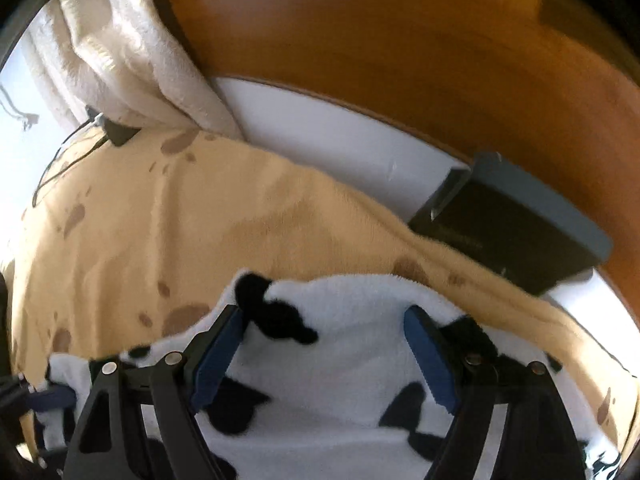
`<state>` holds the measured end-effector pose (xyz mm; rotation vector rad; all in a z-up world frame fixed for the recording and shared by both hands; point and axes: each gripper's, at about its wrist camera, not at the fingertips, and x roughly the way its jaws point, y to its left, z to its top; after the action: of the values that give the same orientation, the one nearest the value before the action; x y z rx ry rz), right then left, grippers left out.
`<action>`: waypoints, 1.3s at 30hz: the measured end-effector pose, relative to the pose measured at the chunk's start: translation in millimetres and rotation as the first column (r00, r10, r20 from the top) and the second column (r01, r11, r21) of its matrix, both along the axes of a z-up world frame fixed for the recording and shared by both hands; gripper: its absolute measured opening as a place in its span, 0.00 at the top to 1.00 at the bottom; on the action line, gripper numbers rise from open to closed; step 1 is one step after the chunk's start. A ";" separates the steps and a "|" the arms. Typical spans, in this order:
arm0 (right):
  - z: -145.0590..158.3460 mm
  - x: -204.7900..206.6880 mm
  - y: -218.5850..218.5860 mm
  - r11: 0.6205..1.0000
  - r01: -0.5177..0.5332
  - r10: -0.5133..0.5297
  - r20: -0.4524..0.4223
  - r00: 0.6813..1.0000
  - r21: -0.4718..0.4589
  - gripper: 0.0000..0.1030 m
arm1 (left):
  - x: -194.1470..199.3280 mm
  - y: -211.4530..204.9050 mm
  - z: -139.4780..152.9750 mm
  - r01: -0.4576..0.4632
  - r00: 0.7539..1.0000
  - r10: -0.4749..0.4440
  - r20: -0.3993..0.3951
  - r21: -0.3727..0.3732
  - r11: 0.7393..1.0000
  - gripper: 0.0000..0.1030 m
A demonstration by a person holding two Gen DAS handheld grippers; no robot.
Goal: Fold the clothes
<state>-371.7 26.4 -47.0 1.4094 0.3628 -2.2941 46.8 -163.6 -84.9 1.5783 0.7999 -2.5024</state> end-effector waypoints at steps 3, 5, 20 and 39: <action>18.1 24.5 24.2 0.999 0.015 -0.017 -0.051 0.999 -0.043 0.19 | -3.0 17.4 8.6 0.016 1.000 -0.016 -0.006 -0.033 0.999 0.32; 31.2 48.1 46.3 0.997 0.036 -0.041 -0.082 0.996 -0.062 0.19 | -8.9 26.3 16.6 0.033 0.999 -0.034 -0.026 -0.040 0.999 0.27; -3.9 187.8 220.4 0.918 0.392 -0.395 0.067 0.916 0.063 0.15 | -61.1 99.4 -7.3 0.316 0.949 -0.309 0.064 -0.224 0.922 0.21; 60.6 230.6 210.5 0.891 0.409 -0.393 0.116 0.912 -0.197 0.01 | 137.5 68.7 34.9 0.109 0.990 -0.118 0.074 0.112 0.988 0.21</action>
<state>-141.0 236.9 13.6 1.5622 -0.2245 -2.4949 184.3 -94.9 -50.0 1.7963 0.8723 -2.4910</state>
